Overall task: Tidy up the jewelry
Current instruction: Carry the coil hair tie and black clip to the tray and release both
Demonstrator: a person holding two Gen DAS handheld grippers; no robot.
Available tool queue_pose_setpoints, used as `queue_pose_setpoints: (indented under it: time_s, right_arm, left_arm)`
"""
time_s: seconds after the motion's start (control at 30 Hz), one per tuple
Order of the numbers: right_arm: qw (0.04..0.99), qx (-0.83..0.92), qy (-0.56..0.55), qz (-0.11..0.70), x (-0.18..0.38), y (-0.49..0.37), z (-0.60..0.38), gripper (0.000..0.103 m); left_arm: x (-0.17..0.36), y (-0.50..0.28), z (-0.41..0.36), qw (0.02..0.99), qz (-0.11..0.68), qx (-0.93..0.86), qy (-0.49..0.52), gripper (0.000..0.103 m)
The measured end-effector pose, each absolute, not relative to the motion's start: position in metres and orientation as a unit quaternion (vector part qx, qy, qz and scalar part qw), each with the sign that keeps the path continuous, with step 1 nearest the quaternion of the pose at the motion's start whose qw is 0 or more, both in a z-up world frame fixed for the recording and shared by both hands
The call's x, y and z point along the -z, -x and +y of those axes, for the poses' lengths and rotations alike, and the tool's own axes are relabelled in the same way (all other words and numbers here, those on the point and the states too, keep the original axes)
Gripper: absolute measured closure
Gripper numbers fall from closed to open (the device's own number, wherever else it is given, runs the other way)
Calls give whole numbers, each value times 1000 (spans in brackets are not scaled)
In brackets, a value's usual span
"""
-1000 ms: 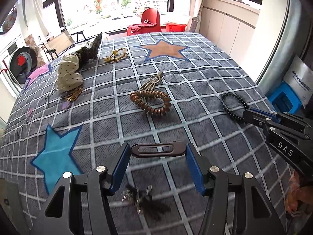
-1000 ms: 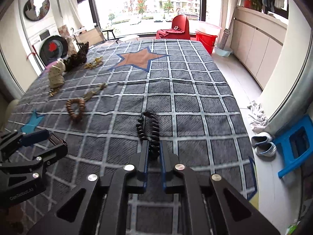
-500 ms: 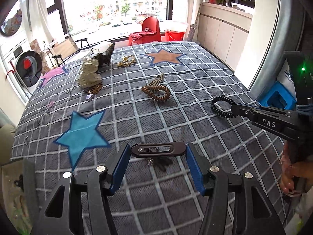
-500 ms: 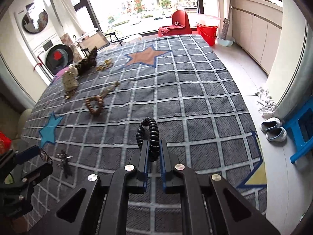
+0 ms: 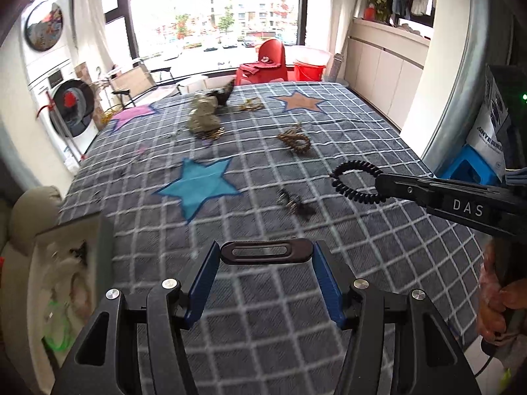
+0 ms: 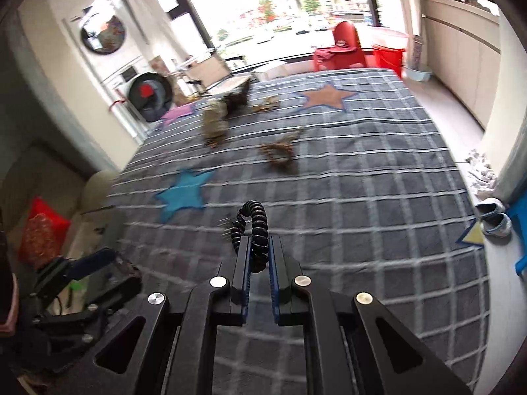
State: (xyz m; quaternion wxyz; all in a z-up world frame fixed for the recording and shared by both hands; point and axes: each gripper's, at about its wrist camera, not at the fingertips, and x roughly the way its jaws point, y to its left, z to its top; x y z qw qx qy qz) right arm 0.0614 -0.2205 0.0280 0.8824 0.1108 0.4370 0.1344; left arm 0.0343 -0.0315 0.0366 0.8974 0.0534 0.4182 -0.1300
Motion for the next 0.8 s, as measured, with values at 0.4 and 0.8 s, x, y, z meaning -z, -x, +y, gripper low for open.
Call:
queue_pose_setpoints:
  time_s: [0.4,0.8]
  right_arm:
    - [861,-232,-67,448,-40,-31,-90,92]
    - [827,-312,-14,468,-32,-15,22,92]
  left_arm:
    - [-32,19,78,906,419,63,-2,43]
    - [-4,50,199,897,438,-43,41,43]
